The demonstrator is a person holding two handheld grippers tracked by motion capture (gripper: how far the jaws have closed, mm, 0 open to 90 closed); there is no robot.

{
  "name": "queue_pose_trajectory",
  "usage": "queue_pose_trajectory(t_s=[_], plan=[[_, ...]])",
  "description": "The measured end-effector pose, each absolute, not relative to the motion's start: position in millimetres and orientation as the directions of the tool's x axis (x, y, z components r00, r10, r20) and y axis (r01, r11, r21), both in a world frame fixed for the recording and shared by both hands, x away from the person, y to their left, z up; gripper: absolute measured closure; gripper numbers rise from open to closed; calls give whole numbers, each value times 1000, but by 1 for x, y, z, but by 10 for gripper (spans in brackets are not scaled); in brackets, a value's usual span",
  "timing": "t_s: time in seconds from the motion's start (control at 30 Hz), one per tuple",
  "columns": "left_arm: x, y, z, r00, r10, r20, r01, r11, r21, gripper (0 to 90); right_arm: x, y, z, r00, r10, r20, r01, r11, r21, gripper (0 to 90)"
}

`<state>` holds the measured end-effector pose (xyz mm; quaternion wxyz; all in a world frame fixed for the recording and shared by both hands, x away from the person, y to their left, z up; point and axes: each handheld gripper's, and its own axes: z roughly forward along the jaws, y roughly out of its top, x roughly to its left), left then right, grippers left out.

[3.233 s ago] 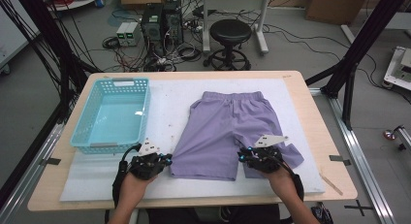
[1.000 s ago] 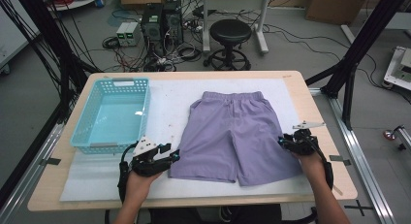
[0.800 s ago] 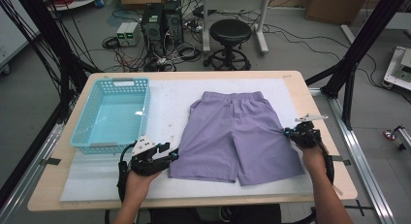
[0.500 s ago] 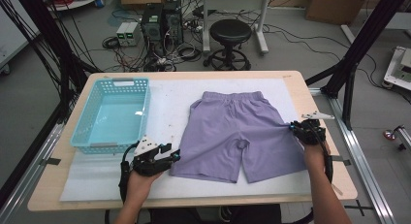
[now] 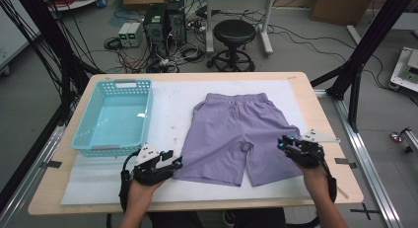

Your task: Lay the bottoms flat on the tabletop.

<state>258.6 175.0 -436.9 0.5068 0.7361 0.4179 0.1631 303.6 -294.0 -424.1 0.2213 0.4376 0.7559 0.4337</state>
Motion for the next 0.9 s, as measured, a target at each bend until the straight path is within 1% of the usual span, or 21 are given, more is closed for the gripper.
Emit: queue_pose_trajectory(t_s=[0.17, 0.23, 0.33, 0.5, 0.67, 0.7, 0.73, 0.77, 0.9], plan=[[245, 179, -437, 588, 788, -181, 440, -123, 890, 534, 287, -240, -423, -687, 724, 66, 427, 329, 842, 728], [241, 180, -436, 587, 789, -180, 438, -123, 890, 533, 279, -216, -425, -750, 659, 54, 396, 383, 835, 727], [237, 182, -435, 583, 792, -179, 434, -118, 893, 532, 274, -195, -430, -791, 611, 33, 372, 438, 818, 727], [237, 185, -435, 577, 796, -185, 435, -107, 894, 533, 274, -181, -442, -820, 570, 52, 387, 484, 785, 728], [240, 185, -437, 578, 794, -190, 439, -106, 892, 533, 275, -172, -458, -828, 561, 5, 389, 568, 725, 736], [240, 185, -437, 577, 794, -192, 440, -104, 892, 533, 274, -171, -458, -825, 565, 5, 393, 567, 724, 809], [240, 185, -438, 577, 794, -192, 440, -104, 892, 533, 274, -171, -456, -829, 560, -4, 386, 577, 720, 900], [240, 185, -438, 577, 794, -192, 441, -104, 892, 533, 273, -171, -456, -833, 554, -17, 375, 585, 719, 900], [240, 184, -437, 580, 791, -193, 440, -105, 892, 533, 272, -173, -454, -837, 547, 12, 380, 565, 732, 900]])
